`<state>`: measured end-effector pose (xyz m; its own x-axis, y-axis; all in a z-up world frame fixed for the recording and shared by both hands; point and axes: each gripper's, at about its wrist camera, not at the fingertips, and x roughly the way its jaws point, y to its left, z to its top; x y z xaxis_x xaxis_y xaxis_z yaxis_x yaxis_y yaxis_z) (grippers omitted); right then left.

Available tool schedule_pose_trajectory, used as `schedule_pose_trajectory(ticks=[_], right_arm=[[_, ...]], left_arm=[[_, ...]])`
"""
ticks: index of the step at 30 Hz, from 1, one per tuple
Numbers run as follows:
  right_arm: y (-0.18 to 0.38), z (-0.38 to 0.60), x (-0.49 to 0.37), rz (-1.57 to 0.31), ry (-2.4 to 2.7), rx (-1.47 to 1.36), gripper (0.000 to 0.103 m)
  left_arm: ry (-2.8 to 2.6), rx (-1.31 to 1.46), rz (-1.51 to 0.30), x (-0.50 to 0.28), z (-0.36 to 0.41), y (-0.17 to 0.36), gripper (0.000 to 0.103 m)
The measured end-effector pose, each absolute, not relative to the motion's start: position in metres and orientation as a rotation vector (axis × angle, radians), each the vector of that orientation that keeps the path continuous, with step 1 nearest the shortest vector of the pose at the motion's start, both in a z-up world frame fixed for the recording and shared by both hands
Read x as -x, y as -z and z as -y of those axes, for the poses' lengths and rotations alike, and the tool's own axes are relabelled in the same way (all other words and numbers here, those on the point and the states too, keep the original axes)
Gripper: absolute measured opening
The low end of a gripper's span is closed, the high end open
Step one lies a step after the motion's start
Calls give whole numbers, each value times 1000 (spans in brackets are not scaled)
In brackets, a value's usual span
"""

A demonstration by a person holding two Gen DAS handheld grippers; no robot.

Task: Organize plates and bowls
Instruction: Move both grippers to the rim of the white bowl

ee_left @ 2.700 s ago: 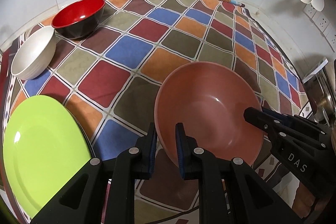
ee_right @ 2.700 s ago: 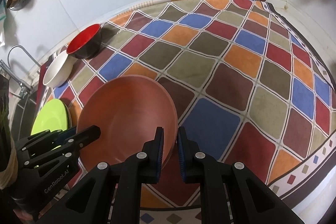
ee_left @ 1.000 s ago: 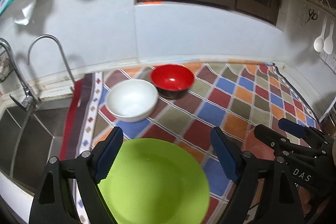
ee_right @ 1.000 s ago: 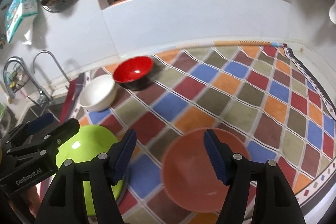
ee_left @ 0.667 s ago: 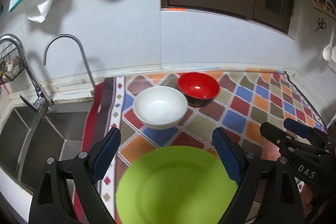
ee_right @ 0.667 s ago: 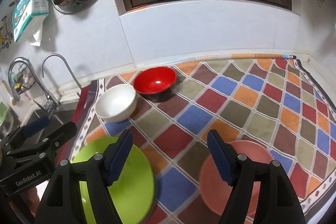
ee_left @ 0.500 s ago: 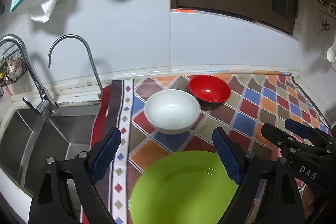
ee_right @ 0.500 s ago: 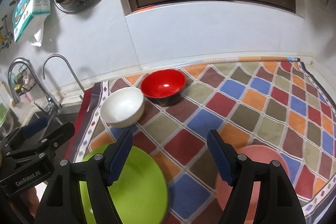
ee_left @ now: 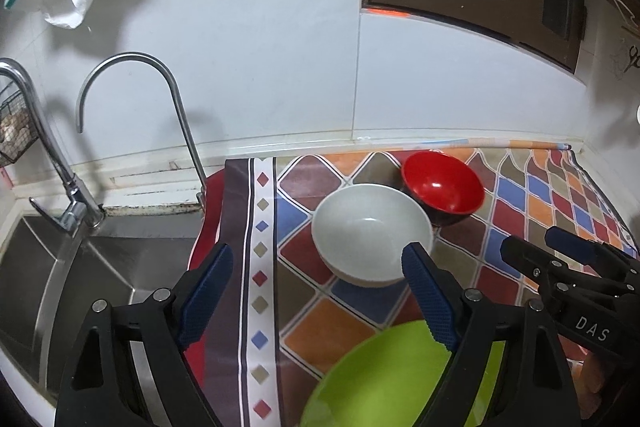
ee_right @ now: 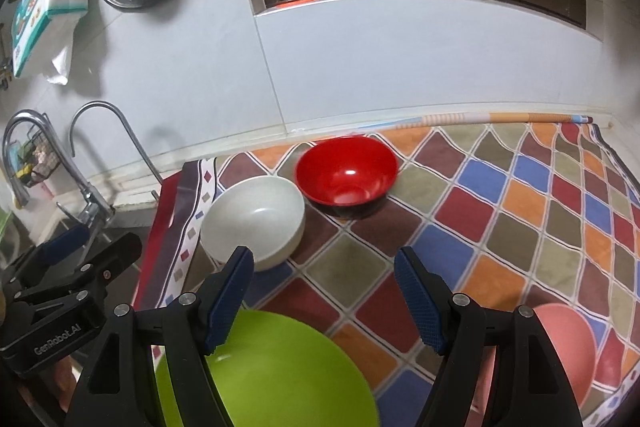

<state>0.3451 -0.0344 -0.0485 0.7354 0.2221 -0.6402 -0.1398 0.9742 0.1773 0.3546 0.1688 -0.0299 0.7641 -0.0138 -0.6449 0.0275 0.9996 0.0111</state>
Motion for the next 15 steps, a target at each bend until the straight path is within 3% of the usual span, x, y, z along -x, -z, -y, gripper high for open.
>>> schedule_pose_trajectory(ticks=[15], right_arm=[[85, 3, -405, -821, -165, -134, 73]], left_arm=[[94, 8, -821, -428, -190, 79, 72]])
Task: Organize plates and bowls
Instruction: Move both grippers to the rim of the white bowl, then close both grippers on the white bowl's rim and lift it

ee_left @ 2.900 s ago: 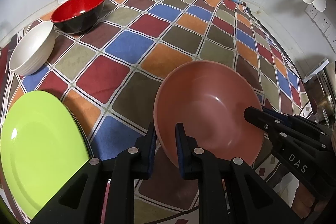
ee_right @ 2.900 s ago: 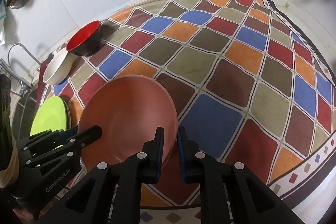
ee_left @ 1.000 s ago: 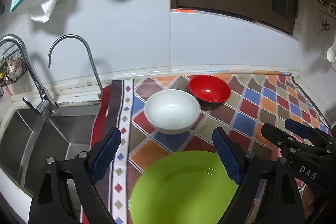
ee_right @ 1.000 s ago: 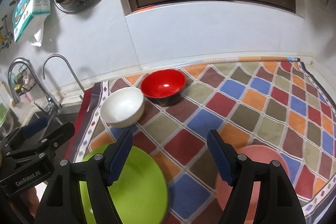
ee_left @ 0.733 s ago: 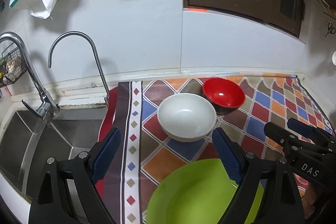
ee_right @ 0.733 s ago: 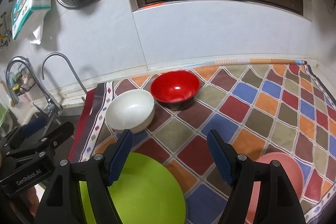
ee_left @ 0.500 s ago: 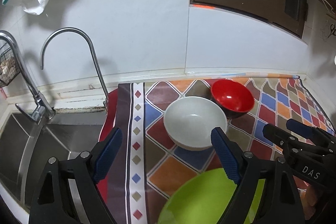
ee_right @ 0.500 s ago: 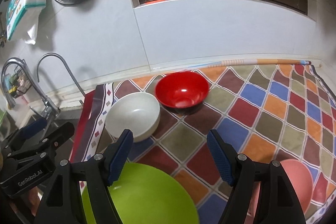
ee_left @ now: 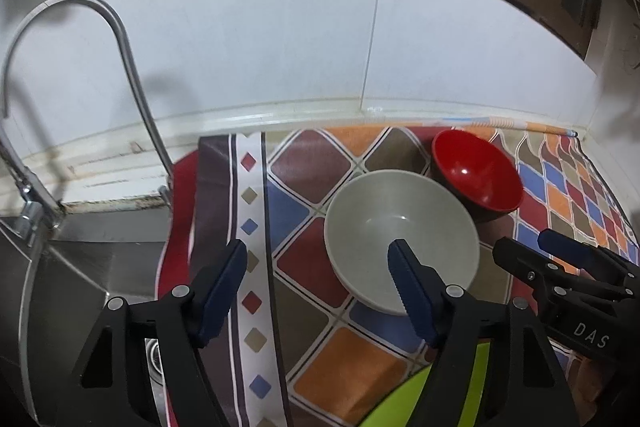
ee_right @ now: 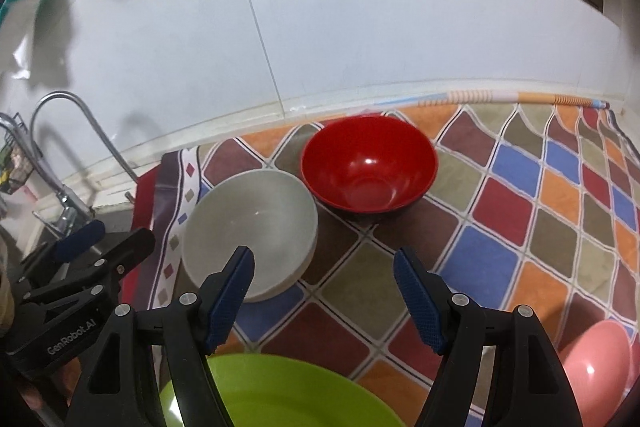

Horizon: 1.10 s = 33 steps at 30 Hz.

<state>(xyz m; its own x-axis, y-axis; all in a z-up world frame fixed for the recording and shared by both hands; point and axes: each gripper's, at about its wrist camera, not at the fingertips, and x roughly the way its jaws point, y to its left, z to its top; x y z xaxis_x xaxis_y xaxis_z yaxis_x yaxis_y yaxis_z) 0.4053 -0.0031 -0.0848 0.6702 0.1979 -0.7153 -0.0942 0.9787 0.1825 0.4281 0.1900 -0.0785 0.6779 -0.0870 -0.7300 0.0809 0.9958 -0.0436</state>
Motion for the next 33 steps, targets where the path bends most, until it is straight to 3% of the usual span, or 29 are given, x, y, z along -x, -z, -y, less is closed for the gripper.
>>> schedule_pose_trajectory(ticks=[12, 19, 29, 33], right_arm=[[118, -10, -442, -919, -143, -171, 58], [135, -16, -452, -970, -156, -188, 41], [141, -23, -457, -986, -187, -190, 23], [139, -26, -456, -976, -184, -174, 21]], left_arm=[[137, 30, -911, -462, -191, 117, 56], [162, 50, -951, -475, -190, 129, 46], [189, 27, -977, -485, -176, 134, 17], [175, 11, -972, -483, -172, 132, 17]])
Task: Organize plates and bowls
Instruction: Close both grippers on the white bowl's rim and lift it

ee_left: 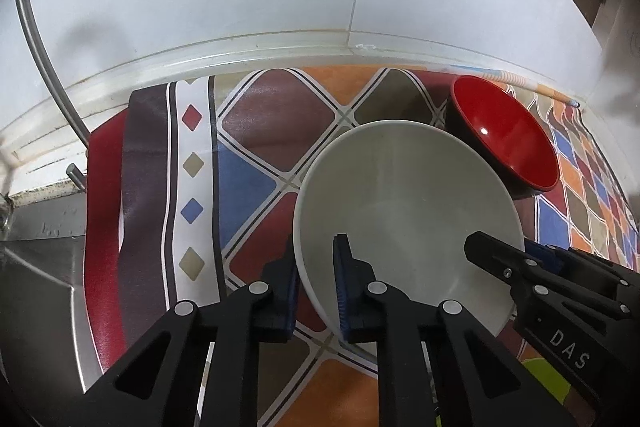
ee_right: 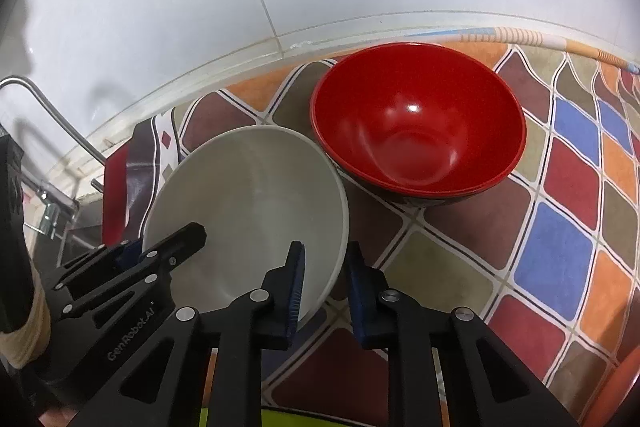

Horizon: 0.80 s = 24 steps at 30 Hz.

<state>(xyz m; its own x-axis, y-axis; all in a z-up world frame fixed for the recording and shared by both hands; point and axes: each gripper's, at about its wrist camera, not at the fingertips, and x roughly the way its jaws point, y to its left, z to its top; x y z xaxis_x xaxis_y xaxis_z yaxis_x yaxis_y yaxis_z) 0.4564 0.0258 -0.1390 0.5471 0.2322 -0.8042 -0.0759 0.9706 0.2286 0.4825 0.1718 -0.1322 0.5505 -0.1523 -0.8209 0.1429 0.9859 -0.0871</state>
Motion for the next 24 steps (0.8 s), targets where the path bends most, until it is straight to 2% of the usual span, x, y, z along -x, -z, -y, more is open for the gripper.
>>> schedule_pose_trajectory(ticks=[4, 24], right_arm=[[138, -23, -455, -987, -180, -193, 17], [88, -6, -399, -911, -232, -140, 17]], left_arm=[[168, 14, -965, -476, -173, 125, 17], [154, 38, -880, -403, -155, 72, 17]])
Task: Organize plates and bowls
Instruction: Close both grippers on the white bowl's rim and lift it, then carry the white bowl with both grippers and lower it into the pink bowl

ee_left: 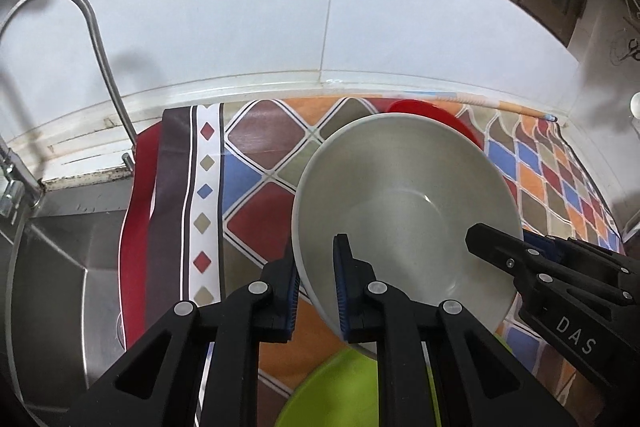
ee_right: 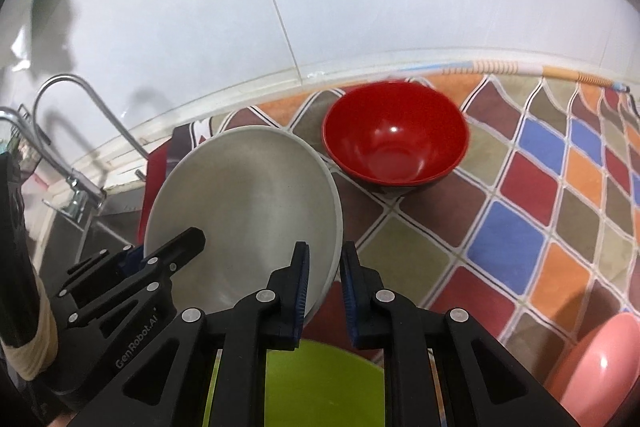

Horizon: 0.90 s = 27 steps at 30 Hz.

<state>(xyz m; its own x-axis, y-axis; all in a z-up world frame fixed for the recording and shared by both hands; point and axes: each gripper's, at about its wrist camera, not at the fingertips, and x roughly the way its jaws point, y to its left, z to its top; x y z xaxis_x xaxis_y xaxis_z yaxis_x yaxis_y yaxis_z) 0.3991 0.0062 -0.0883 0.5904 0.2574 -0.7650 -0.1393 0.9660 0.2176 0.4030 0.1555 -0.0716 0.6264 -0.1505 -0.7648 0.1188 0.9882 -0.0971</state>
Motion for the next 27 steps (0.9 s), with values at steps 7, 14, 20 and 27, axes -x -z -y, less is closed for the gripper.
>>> schedule_pose_trajectory(ticks=[7, 14, 20, 27], right_arm=[[74, 11, -371, -875, -260, -118, 17], [66, 35, -346, -866, -273, -123, 17], [60, 63, -327, -863, -263, -141, 17], [53, 103, -307, -854, -215, -152, 17]], left_arm=[[144, 38, -856, -374, -137, 52, 17], [154, 35, -843, -348, -111, 41, 17], [195, 27, -840, -329, -81, 35, 18], [257, 17, -842, -316, -42, 30, 18]])
